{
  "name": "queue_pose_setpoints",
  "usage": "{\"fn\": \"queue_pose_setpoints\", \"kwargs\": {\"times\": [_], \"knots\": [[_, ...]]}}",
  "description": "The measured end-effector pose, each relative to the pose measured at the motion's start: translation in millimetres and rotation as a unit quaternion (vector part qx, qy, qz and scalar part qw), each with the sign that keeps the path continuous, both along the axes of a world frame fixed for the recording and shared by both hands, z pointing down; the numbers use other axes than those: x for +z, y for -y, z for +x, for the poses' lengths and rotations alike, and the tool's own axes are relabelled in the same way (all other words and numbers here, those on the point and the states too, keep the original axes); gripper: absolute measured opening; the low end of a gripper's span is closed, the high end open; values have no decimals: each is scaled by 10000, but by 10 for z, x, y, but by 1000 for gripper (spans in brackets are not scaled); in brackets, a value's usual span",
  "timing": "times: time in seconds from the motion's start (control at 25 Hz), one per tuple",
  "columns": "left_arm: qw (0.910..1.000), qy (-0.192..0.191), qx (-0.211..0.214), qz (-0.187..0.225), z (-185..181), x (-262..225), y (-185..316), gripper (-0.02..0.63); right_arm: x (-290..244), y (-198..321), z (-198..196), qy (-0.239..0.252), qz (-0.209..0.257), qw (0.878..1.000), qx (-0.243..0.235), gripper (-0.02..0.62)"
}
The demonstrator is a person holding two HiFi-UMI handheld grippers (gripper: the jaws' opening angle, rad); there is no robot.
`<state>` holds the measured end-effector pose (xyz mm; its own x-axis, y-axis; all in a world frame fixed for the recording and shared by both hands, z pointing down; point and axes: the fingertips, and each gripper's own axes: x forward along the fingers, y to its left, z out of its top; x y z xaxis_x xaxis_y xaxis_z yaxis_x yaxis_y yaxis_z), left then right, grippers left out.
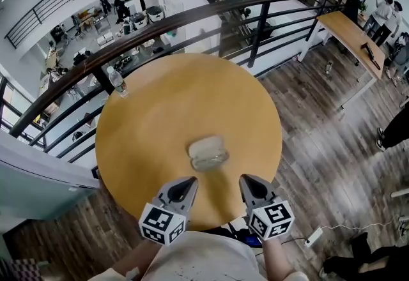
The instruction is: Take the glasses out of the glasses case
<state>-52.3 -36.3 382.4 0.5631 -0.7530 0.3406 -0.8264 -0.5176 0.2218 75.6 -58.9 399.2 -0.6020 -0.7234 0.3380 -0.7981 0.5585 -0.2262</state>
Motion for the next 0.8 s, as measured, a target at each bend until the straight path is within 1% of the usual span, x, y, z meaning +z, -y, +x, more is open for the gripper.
{"fn": "queue_pose_setpoints", "kwargs": {"times": [0.36, 0.6, 0.8], "knots": [[9998, 64, 171, -123, -2, 127, 139, 25, 142, 33, 42, -73, -202, 9996, 160, 25], [9989, 317, 331, -78, 68, 210, 209, 25, 252, 107, 26, -170, -268, 9994, 144, 25], [9983, 373, 399, -180, 108, 348, 286, 25, 336, 181, -27, -281, -348, 9990, 76, 25]]}}
